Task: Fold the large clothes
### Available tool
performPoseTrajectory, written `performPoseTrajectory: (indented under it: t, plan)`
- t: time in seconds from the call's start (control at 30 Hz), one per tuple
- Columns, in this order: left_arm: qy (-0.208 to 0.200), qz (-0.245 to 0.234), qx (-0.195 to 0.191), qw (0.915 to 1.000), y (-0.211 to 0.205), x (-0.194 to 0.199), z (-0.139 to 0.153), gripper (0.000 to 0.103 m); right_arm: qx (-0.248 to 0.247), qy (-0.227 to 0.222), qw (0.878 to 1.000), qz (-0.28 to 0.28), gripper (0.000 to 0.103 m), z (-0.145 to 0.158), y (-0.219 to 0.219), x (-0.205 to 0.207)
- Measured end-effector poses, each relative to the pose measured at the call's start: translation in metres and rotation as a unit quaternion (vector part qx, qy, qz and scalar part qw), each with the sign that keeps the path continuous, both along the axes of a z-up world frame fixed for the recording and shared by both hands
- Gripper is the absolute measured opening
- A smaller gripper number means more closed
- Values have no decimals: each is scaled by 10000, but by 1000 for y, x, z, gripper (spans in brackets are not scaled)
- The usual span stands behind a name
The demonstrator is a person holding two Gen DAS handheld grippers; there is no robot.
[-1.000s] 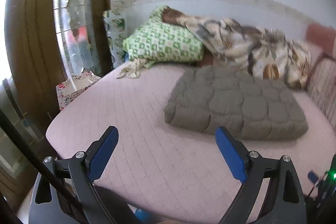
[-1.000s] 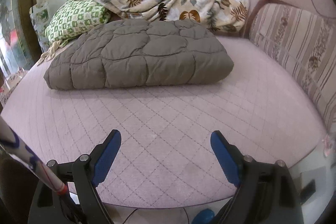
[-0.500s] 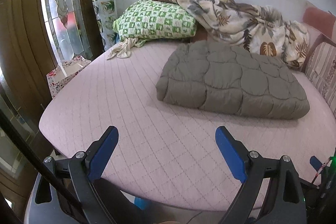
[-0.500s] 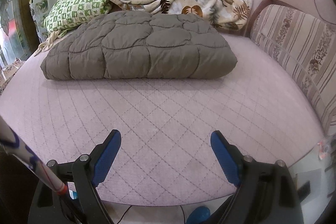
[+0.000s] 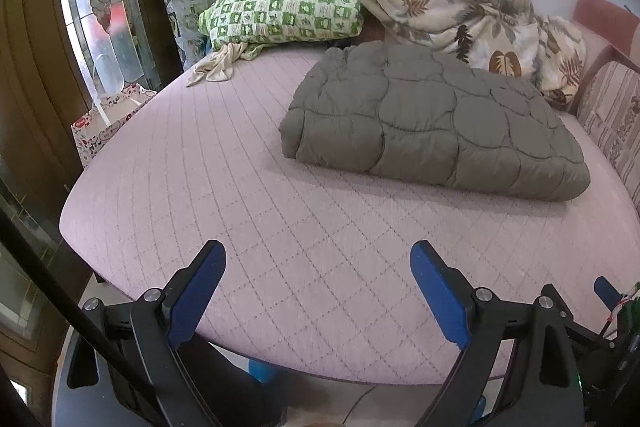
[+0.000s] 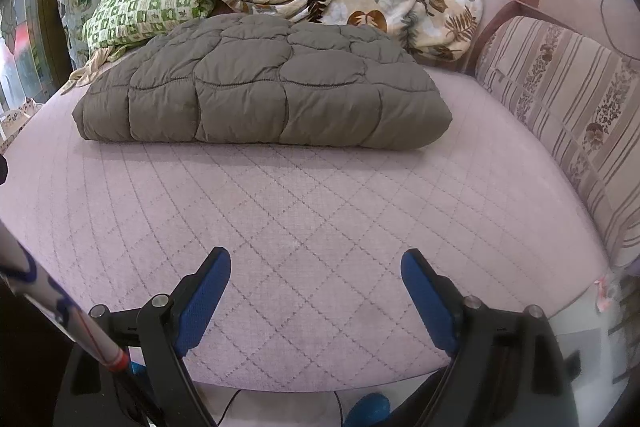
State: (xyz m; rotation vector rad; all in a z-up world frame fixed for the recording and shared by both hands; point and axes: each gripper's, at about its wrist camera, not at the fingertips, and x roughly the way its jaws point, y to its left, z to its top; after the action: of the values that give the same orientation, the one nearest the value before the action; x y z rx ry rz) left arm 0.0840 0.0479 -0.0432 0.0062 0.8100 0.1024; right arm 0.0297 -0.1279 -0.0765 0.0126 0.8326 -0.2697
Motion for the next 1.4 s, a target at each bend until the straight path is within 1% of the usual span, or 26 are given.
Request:
performPoseTrajectory:
  t: [0.2, 0.53, 0.77, 1.4]
  plan:
    - [86, -64, 36, 9999, -3, 1, -5, 93, -10, 18, 10000, -9, 90, -1, 1, 0]
    - [239, -122, -45, 9996, -5, 3, -12, 93, -3, 57, 9999, -94, 90, -4, -2, 0]
    - [421, -181, -243, 9987, -5, 6, -19, 93, -38, 79, 9999, -86, 90, -4, -1, 0]
    - [544, -138, -208, 9982, -6, 8, -27, 93, -60, 168, 9998, -55, 90, -8, 4, 0]
